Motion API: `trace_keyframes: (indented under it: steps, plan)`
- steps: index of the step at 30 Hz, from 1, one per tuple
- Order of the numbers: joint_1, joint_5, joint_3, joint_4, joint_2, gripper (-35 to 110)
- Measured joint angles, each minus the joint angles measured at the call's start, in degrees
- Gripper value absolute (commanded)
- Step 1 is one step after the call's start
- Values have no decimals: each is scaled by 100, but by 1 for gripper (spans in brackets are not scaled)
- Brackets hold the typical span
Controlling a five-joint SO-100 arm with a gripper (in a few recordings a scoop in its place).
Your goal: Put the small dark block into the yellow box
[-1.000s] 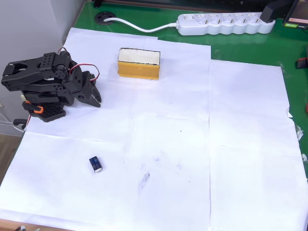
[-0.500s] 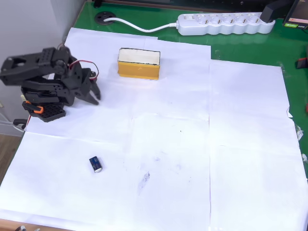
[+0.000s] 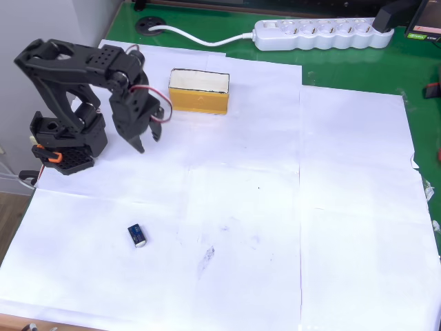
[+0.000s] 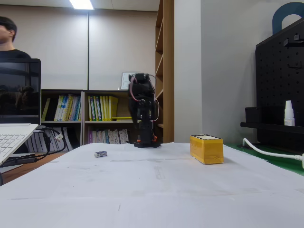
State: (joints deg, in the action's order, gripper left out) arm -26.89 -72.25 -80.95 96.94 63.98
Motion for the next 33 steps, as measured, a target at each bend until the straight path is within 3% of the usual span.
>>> trace_keyframes:
  steps: [8, 20, 33]
  plan:
    - [-1072, -1301, -1116, 88, 1046, 25]
    - [-2602, -2725, -1195, -396, 1872, 25]
    - [-3393, -3243, -1389, -1389, 3182, 25]
